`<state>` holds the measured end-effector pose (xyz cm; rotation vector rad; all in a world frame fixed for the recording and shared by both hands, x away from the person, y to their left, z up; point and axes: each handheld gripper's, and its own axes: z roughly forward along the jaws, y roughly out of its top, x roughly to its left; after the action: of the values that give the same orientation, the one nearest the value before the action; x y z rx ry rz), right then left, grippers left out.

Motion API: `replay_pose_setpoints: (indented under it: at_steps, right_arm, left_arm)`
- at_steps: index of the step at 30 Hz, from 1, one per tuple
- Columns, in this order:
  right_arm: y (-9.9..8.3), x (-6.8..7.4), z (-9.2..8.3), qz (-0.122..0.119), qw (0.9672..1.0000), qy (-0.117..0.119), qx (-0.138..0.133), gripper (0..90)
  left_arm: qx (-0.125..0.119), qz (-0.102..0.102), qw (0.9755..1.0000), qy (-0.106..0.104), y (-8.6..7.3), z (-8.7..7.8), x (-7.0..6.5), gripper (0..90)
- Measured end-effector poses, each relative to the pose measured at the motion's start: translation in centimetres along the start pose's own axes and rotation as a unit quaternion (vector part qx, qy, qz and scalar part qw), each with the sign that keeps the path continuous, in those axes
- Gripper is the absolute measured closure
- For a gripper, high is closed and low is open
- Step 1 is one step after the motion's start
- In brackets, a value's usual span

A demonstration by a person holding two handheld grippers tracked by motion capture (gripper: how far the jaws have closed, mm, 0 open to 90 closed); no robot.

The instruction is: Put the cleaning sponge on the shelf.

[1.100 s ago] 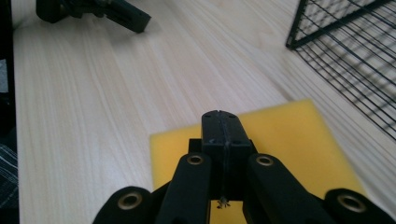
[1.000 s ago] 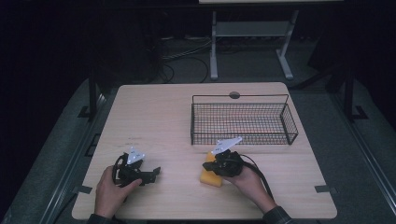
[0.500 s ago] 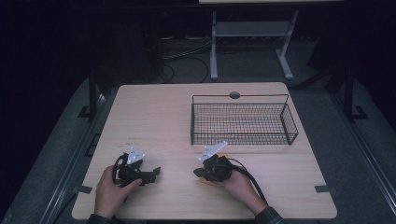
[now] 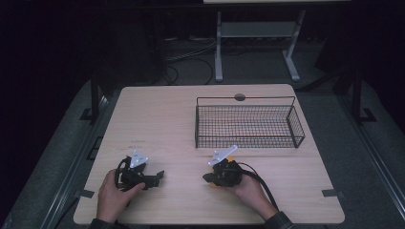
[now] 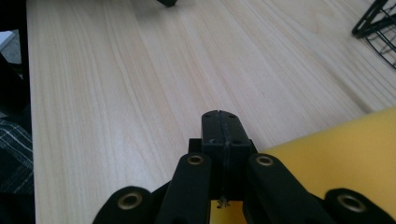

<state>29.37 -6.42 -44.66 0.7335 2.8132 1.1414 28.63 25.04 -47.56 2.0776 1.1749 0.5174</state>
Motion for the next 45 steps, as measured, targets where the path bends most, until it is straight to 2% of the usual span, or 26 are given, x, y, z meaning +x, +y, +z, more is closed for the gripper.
replay_pose_setpoints:
  at_steps: [20,30,34,45]
  right_arm:
    - [-2.8,-0.5,-2.6,0.019,0.9997,-0.012,0.004,89.8]
    - [-4.0,-1.1,-4.0,0.025,0.9994,-0.025,0.004,89.8]
    - [-4.8,-1.4,-4.9,0.035,0.9989,-0.031,0.001,89.8]
    - [-6.5,-2.1,-6.8,0.045,0.9983,-0.037,-0.001,89.6]
  left_arm:
    - [0.001,0.001,1.0,0.0,0.0,0.0,0.0,12.8]
    - [0.002,0.002,1.0,0.0,0.0,0.0,0.0,12.8]
    - [0.002,0.003,1.0,0.0,0.0,0.0,0.0,12.8]
    - [0.002,0.003,1.0,0.0,0.0,0.0,0.0,12.8]
